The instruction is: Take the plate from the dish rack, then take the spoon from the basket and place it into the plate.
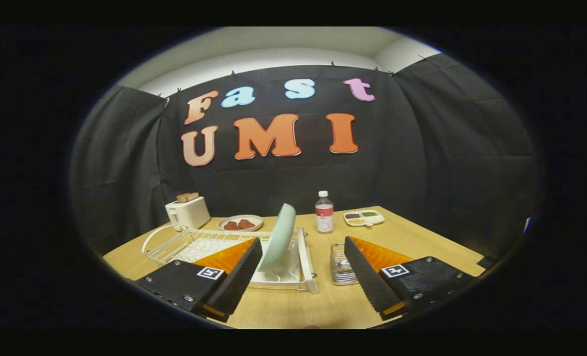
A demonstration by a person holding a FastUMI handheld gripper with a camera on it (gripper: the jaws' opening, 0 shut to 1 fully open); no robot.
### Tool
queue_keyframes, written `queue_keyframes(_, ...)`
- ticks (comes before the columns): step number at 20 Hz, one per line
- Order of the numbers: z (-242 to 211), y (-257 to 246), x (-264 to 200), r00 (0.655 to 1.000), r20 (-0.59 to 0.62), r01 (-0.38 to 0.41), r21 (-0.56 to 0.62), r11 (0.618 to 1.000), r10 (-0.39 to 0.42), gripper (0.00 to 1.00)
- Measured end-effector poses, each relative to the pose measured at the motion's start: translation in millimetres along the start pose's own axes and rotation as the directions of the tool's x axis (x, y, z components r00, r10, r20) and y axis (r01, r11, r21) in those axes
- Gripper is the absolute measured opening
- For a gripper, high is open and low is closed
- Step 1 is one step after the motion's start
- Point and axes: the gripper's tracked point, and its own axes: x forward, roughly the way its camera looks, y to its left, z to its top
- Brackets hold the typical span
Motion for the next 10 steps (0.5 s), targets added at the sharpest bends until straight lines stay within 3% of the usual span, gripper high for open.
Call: queue_keyframes(10,-14.6,31.1,72.2,0.992,-0.130,0.001,0.015,1.000,0.001,0.99)
